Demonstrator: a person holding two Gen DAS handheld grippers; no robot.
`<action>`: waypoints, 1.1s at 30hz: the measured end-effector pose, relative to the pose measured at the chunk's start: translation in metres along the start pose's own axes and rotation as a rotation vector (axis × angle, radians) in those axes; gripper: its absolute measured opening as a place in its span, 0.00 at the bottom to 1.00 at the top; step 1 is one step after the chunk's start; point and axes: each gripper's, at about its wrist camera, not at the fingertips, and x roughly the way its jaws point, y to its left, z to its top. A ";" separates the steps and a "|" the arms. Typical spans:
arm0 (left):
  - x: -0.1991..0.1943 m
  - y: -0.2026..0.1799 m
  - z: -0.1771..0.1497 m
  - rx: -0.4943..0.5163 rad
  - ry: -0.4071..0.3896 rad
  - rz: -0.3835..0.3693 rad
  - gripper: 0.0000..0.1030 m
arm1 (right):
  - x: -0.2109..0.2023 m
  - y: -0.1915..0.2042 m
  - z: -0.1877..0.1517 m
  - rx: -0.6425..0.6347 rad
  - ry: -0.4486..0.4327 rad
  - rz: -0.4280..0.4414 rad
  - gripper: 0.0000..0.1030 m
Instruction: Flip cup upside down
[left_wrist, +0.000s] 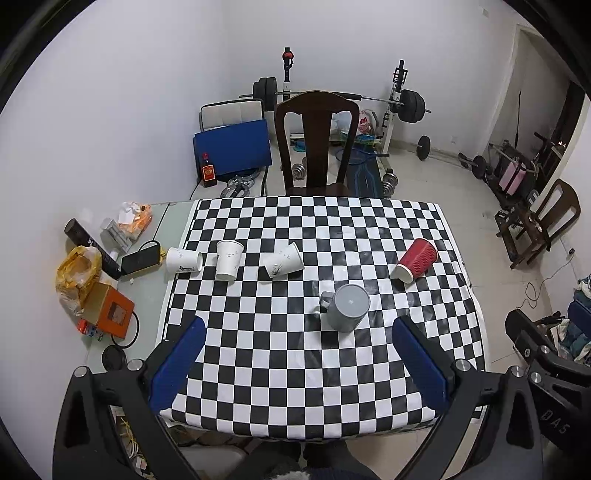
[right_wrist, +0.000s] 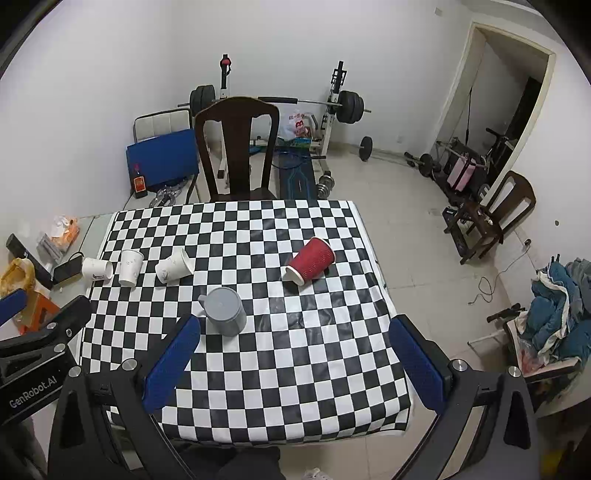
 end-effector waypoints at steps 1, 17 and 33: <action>-0.003 0.000 -0.001 -0.002 -0.001 0.001 1.00 | -0.003 0.000 0.000 0.001 -0.001 0.002 1.00; -0.015 0.006 -0.012 -0.006 0.028 0.033 1.00 | -0.024 -0.001 0.000 0.008 -0.005 0.015 1.00; -0.014 0.007 -0.014 -0.005 0.040 0.060 1.00 | -0.031 -0.001 -0.006 0.008 0.003 0.027 1.00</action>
